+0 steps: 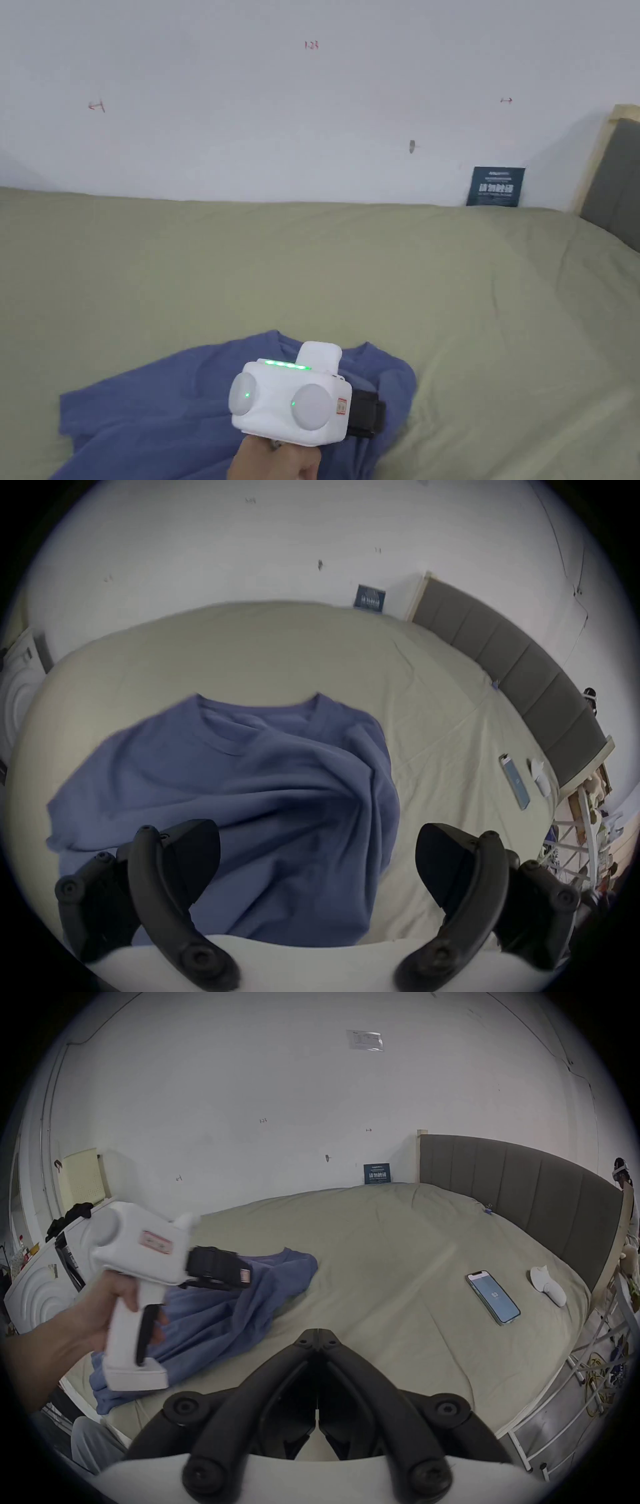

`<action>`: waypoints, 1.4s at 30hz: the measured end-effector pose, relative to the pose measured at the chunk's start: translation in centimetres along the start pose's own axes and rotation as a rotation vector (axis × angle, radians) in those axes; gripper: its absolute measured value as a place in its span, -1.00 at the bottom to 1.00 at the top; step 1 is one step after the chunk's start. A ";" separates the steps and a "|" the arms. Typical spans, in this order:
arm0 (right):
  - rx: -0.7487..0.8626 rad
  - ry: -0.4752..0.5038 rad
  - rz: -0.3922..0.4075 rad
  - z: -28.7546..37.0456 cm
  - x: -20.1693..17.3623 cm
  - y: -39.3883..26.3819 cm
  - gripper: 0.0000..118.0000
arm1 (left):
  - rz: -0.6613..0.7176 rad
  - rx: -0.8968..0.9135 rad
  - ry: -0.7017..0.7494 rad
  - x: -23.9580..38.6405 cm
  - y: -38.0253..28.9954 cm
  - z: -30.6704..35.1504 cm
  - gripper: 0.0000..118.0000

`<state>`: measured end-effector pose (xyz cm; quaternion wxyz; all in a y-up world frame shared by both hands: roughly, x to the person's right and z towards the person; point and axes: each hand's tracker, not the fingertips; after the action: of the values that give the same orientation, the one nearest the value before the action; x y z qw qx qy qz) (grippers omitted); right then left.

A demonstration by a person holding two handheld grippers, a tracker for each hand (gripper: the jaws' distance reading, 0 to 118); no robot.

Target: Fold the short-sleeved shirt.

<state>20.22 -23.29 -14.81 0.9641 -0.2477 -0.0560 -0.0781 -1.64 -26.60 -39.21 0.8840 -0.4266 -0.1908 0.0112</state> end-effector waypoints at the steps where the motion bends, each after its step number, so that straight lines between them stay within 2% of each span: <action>1: 0.010 0.011 0.002 0.2 -0.3 0.3 -0.96 | 0.008 0.054 0.024 -1.0 -0.5 2.8 0.95; 7: 0.088 0.104 0.044 2.3 -3.2 1.7 -0.96 | 0.027 0.346 0.153 -5.8 -5.1 20.5 0.91; 9: 0.110 0.132 0.058 3.4 -4.2 2.1 -0.96 | 0.038 0.440 0.251 -7.6 -7.6 26.2 0.74; 11: 0.145 0.156 0.090 4.3 -5.1 2.3 -0.96 | 0.021 0.509 0.361 -8.6 -10.1 30.6 0.13; 12: 0.159 0.158 0.105 4.8 -5.6 2.1 -0.96 | 0.027 0.543 0.416 -9.1 -11.6 32.6 -0.24; 13: 0.167 0.164 0.110 5.2 -6.1 2.0 -0.96 | 0.056 0.550 0.467 -9.6 -13.2 34.3 -0.79; 14: 0.169 0.171 0.110 5.5 -6.4 1.9 -0.96 | 0.086 0.569 0.492 -10.0 -14.5 35.7 -1.00; 16: 0.175 0.177 0.107 6.1 -7.2 1.6 -0.96 | 0.130 0.595 0.485 -10.8 -16.8 37.9 -1.00; 19: 0.191 0.189 0.116 6.8 -8.1 1.2 -0.96 | 0.135 0.577 0.563 -11.5 -19.0 39.4 -1.00; 26: 0.199 0.205 0.151 7.3 -9.4 1.6 -0.95 | 0.142 0.529 0.556 -13.8 -19.6 38.3 -1.00; 32: 0.162 0.208 0.162 5.9 -9.9 1.1 -0.95 | 0.198 0.277 0.476 -19.7 -18.8 32.4 -1.00; 35: 0.116 0.206 0.169 4.5 -10.0 0.6 -0.95 | 0.285 0.136 0.409 -24.2 -18.6 26.9 -1.00; 37: 0.082 0.192 0.181 3.4 -10.1 0.3 -0.95 | 0.283 0.058 0.393 -26.3 -18.2 23.7 -0.97; 38: 0.070 0.189 0.184 2.8 -10.0 0.1 -0.95 | 0.274 -0.001 0.391 -27.1 -17.9 22.0 -0.87; 39: 0.057 0.185 0.182 2.2 -9.9 0.0 -0.95 | 0.286 -0.025 0.390 -27.4 -17.8 20.7 -0.60; 40: 0.036 0.181 0.178 1.6 -9.9 0.0 -0.95 | 0.295 -0.061 0.388 -27.9 -17.6 19.4 0.26; 41: 0.022 0.181 0.175 1.0 -9.7 0.0 -0.95 | 0.303 -0.107 0.369 -28.6 -17.6 17.9 0.85; 42: 0.012 0.176 0.172 0.5 -9.6 -0.1 -0.95 | 0.305 -0.121 0.360 -29.0 -17.6 16.9 1.00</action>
<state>10.75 -21.94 -15.77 0.9698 -0.2381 0.0498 -0.0164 -36.91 -30.40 -25.78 0.8646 -0.4980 0.0359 0.0567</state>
